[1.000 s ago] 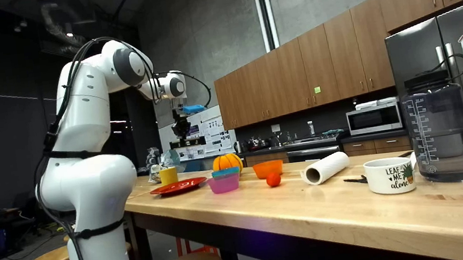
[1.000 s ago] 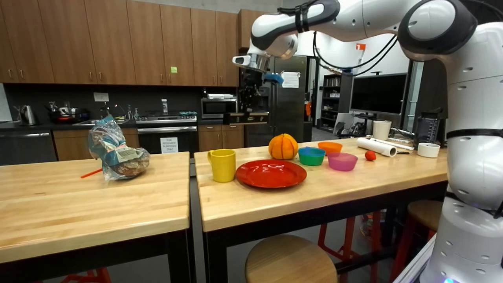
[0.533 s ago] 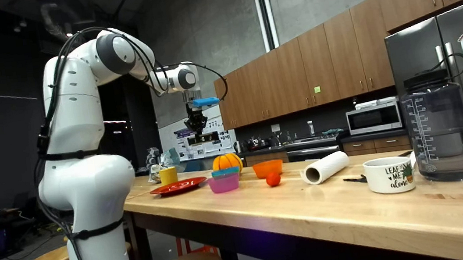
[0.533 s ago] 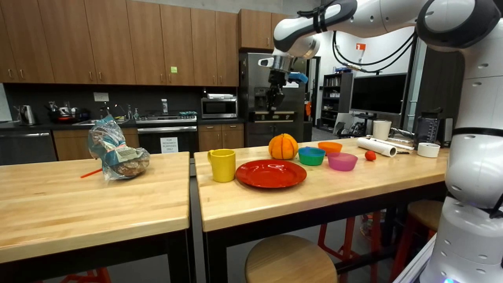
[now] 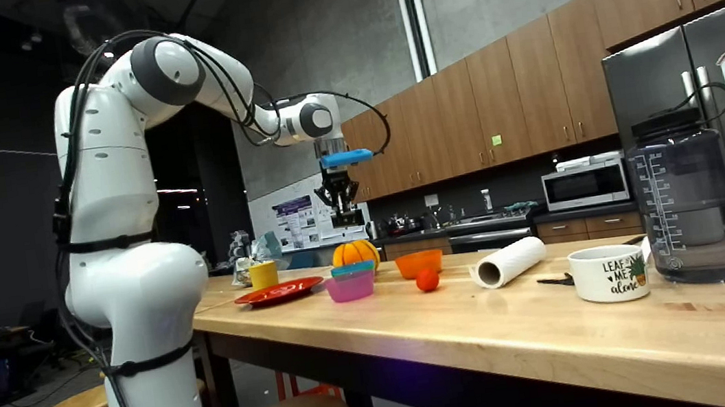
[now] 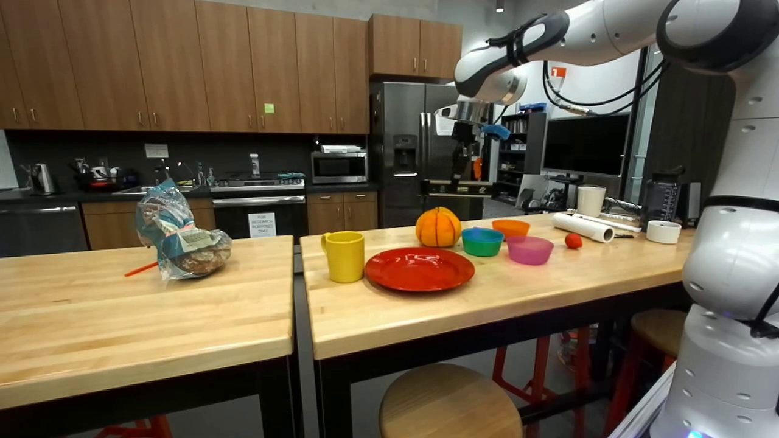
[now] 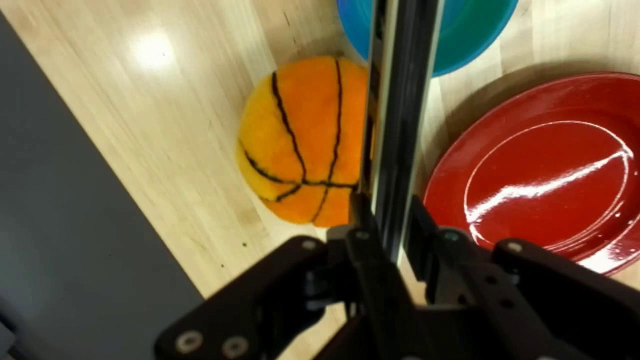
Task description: Remove the black object from the yellow mug and move it to the right
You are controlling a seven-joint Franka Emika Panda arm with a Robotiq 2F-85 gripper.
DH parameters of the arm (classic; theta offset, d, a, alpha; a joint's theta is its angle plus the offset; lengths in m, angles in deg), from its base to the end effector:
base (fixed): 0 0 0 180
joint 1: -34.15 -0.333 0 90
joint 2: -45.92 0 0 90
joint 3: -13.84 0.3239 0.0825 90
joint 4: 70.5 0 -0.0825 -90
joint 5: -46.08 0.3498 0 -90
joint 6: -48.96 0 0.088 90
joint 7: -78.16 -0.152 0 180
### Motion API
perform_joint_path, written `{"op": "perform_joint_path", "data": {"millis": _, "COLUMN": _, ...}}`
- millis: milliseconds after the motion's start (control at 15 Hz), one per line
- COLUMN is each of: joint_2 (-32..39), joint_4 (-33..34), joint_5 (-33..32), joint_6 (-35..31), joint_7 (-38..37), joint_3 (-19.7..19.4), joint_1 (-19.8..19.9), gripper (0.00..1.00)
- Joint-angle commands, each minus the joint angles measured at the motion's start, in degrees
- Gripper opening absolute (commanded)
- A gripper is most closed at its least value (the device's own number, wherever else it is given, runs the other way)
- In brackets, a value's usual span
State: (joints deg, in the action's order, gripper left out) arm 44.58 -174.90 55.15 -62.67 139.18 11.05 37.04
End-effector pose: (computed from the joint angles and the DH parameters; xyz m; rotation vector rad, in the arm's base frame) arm 0.5433 -0.0370 0.5242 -2.7606 -1.3649 -0.3221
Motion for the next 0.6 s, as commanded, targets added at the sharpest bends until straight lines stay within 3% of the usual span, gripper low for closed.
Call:
{"op": "perform_joint_path", "data": {"millis": 0, "joint_2": -3.3, "joint_4": -4.7, "joint_5": 0.7, "joint_6": -3.2, "joint_7": -6.2, "joint_3": -2.2, "joint_1": 1.8, "gripper": 0.05}}
{"op": "perform_joint_path", "data": {"millis": 533, "joint_2": -5.0, "joint_4": -9.8, "joint_5": -2.7, "joint_6": -8.9, "joint_7": -22.5, "joint_3": -6.5, "joint_1": 5.3, "gripper": 0.05}}
